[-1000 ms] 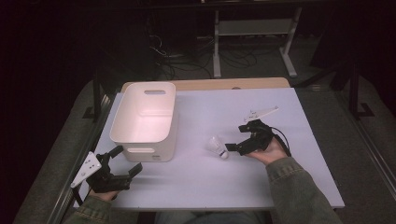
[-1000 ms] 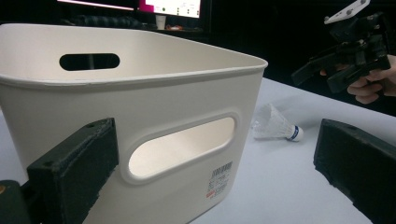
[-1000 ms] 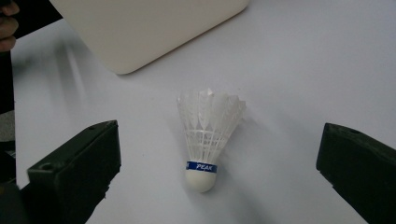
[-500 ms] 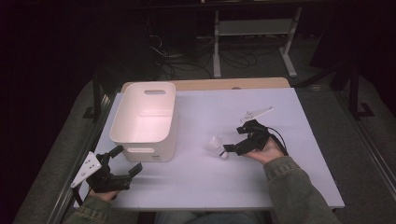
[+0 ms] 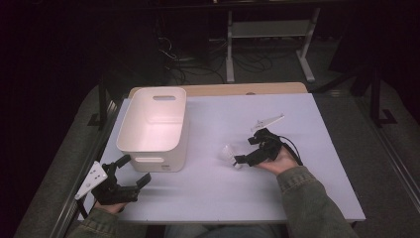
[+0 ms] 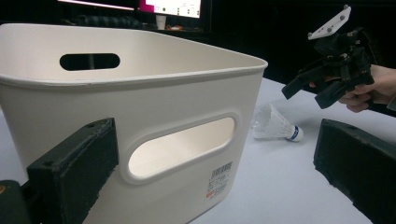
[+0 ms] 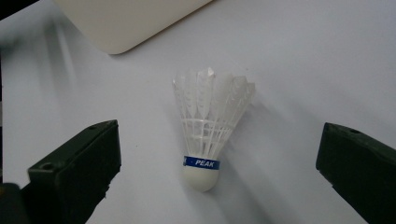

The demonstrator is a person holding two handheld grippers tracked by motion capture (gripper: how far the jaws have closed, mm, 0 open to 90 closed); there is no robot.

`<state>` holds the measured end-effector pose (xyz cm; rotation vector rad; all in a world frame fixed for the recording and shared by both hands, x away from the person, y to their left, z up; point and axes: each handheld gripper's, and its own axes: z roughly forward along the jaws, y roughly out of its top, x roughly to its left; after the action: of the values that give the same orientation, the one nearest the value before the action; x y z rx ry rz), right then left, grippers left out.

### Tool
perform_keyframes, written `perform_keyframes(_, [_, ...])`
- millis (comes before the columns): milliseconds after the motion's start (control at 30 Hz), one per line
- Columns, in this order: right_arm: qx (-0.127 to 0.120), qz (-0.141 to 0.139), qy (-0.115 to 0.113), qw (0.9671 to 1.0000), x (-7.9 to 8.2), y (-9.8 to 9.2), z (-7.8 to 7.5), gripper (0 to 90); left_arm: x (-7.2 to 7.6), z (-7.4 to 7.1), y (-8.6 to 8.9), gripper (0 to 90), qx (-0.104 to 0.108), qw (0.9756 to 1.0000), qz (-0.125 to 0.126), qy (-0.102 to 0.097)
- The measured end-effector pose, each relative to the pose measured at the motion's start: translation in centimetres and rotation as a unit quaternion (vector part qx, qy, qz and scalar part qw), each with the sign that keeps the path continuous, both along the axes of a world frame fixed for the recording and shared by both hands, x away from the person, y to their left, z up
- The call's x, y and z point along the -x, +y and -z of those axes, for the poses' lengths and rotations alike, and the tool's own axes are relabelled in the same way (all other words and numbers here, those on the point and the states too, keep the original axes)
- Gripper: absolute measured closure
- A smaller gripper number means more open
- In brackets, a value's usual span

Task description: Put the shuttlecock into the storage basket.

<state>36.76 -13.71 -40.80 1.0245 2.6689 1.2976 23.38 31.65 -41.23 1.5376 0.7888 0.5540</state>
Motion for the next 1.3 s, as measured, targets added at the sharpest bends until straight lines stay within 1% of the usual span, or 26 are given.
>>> perform_keyframes(100, [0.001, -0.003, -0.001, 1.0, 0.0, 0.1, 0.1, 0.0, 0.0, 0.0, 0.0, 0.0, 0.001, 1.0, 0.0, 0.0])
perform_keyframes(133, [0.002, -0.005, 0.004, 1.0, 0.0, 0.2, 0.2, 0.0, 0.0, 0.0, 0.0, 0.0, 0.0, 1.0, 0.0, 0.0])
perform_keyframes(400, [0.009, -0.014, 0.012, 0.9998, -0.3, 0.7, 0.8, 0.0, 0.0, 0.0, 0.1, 0.0, -0.002, 1.0, 0.0, -0.002])
perform_keyframes(567, [0.009, -0.017, 0.016, 0.9997, -0.3, 1.0, 1.2, 0.0, 0.0, 0.0, 0.1, 0.0, -0.001, 1.0, 0.001, -0.002])
perform_keyframes(600, [0.009, -0.015, 0.02, 0.9996, -0.3, 1.1, 1.3, 0.0, 0.0, 0.0, 0.1, 0.0, 0.0, 1.0, 0.001, -0.002])
perform_keyframes(700, [0.013, -0.02, 0.019, 0.9995, -0.4, 1.3, 1.7, 0.0, 0.0, 0.0, 0.1, 0.0, -0.001, 1.0, 0.001, -0.002])
perform_keyframes(733, [0.012, -0.02, 0.024, 0.9994, -0.4, 1.4, 1.8, 0.0, 0.0, 0.0, 0.1, 0.0, 0.0, 1.0, 0.001, -0.003])
perform_keyframes(767, [0.014, -0.022, 0.023, 0.9994, -0.4, 1.4, 1.8, 0.0, 0.0, 0.0, 0.1, 0.0, -0.001, 1.0, 0.001, -0.002])
perform_keyframes(867, [0.02, -0.023, 0.031, 0.9991, -0.5, 1.6, 2.1, 0.0, 0.0, 0.0, 0.1, 0.0, -0.001, 1.0, 0.002, -0.004])
perform_keyframes(967, [0.026, -0.023, 0.03, 0.999, -0.6, 1.6, 2.4, 0.0, 0.0, 0.0, 0.1, 0.0, -0.002, 1.0, 0.002, -0.004])
perform_keyframes(1067, [0.031, -0.022, 0.039, 0.9985, -0.6, 1.7, 2.5, 0.2, 0.0, 0.0, 0.1, 0.0, 0.0, 1.0, 0.002, -0.003])
perform_keyframes(1100, [0.037, -0.022, 0.038, 0.9983, -0.6, 1.7, 2.6, 2.3, 0.0, 0.0, 0.1, 0.0, 0.003, 1.0, 0.001, -0.002])
perform_keyframes(1167, [0.034, -0.029, 0.041, 0.9982, -0.6, 1.8, 2.6, 5.5, 0.0, 0.0, 0.1, 0.0, 0.002, 1.0, 0.001, -0.002])
perform_keyframes(1200, [0.041, -0.029, 0.037, 0.998, -0.6, 1.7, 2.7, 7.0, 0.0, 0.0, 0.1, 0.0, 0.002, 1.0, 0.001, -0.002])
perform_keyframes(1300, [0.043, -0.03, 0.046, 0.9976, -0.7, 1.8, 2.8, 12.5, 0.0, 0.0, 0.1, 0.0, 0.0, 1.0, 0.001, -0.002])
